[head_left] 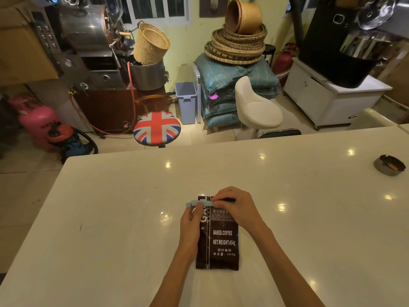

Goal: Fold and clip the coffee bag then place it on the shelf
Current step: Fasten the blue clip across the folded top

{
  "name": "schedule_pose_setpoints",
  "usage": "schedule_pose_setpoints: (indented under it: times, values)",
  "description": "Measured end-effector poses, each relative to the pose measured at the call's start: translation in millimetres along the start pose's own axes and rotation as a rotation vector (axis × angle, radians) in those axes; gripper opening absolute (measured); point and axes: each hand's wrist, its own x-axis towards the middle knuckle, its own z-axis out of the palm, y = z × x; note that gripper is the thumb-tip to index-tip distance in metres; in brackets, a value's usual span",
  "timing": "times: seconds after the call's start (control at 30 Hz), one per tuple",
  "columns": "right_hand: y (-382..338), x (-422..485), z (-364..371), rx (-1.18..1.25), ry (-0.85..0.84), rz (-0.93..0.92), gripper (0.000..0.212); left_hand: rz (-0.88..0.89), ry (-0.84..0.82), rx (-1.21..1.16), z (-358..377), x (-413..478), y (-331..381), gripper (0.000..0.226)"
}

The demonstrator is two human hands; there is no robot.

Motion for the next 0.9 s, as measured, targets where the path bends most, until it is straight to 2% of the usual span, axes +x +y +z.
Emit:
schedule_pose_setpoints:
  times: [0.07, 0.13, 0.17, 0.23, 0.3, 0.47, 0.63, 0.8, 0.9]
  values:
    - [0.8, -1.5, 5.0, -0.038, 0.049, 0.001, 0.015, 0.006, 0.041, 0.011, -0.5, 2.0, 1.9, 0.035]
    - [3.4, -5.9, 11.9, -0.106, 0.154, 0.028, 0.031, 0.006, 0.065, 0.007, -0.4, 3.7, 3.2, 0.032]
    - [5.2, -9.8, 14.6, -0.069, 0.211, 0.071, 0.041, 0.003, 0.078, 0.001, -0.2, 4.8, 3.1, 0.032]
    - [8.1, -19.2, 17.6, 0.209, 0.255, 0.239, 0.048, 0.006, 0.103, -0.007, -0.1, 5.8, 2.7, 0.031]
    - [12.8, -28.8, 20.0, 0.468, 0.223, 0.382, 0.041, 0.019, 0.110, 0.002, -0.3, 5.6, 2.7, 0.030]
    - [10.0, -31.6, 18.9, 0.667, 0.203, 0.424, 0.024, 0.025, 0.088, -0.004, 1.8, 2.8, 1.9, 0.030]
    - [10.8, -31.3, 15.0, 0.703, 0.216, 0.435, 0.019, 0.075, 0.021, 0.013, 1.1, -1.1, 10.2, 0.027]
    - [11.6, -30.5, 16.1, 0.693, 0.172, 0.445, 0.026, 0.125, 0.167, 0.019, 9.6, -0.3, 10.5, 0.022]
    - [12.0, -29.4, 16.3, 0.622, 0.184, 0.446, 0.034, 0.118, 0.172, 0.016, 12.9, -0.8, 11.1, 0.020]
